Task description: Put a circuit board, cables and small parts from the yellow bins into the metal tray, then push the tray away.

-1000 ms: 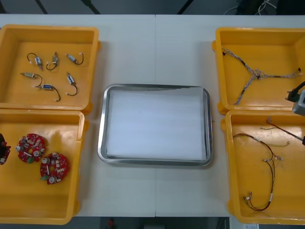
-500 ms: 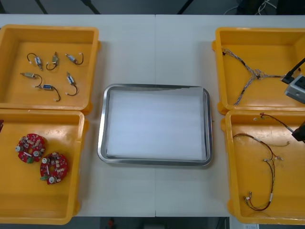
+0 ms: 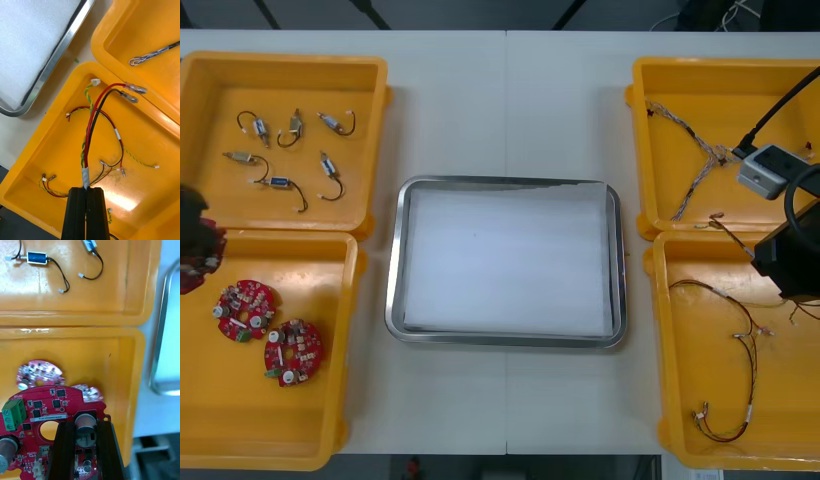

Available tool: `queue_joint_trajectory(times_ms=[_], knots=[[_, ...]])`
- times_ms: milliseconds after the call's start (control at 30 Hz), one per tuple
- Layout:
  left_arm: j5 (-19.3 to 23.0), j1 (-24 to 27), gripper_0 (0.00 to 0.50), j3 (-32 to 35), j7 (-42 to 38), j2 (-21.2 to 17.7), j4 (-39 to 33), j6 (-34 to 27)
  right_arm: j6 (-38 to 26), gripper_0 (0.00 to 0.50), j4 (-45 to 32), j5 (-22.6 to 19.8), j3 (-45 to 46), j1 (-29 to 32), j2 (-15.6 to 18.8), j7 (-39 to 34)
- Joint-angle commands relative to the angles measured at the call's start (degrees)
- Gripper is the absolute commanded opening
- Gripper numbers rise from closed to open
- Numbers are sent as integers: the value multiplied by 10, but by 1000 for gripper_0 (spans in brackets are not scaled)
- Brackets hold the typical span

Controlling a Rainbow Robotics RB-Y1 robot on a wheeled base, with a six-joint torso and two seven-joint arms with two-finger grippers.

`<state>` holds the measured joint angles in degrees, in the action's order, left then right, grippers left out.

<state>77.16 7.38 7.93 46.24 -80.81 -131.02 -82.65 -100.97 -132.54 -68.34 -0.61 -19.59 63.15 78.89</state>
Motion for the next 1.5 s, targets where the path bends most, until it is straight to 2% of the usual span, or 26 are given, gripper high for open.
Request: queue_joint_trajectory(times_ms=[33, 200, 300, 567, 633, 1133, 1333, 1500], knots=[[-63, 132, 0, -110, -130, 51, -36, -48, 8, 0, -1, 4, -4, -17, -3, -8], [-121, 242, 0, -220, -236, 114, -37, -96, 8, 0, -1, 4, -4, -17, -3, -8], [-143, 286, 0, -270, -277, 143, -31, -110, 8, 0, -1, 4, -4, -17, -3, -8], [-182, 359, 0, -355, -360, 225, 5, -129, 8, 0, -1, 4, -4, -17, -3, -8], [-205, 374, 0, -381, -377, 250, 12, -131, 8, 0, -1, 4, -4, -17, -3, -8], [-395, 419, 0, -530, -462, 428, 108, -153, 8, 0, -1, 4, -4, -17, -3, -8], [-438, 420, 0, -564, -468, 467, 154, -151, 8, 0, -1, 4, -4, -17, -3, -8], [-453, 419, 0, -579, -473, 486, 188, -145, 8, 0, -1, 4, -4, -17, -3, -8]])
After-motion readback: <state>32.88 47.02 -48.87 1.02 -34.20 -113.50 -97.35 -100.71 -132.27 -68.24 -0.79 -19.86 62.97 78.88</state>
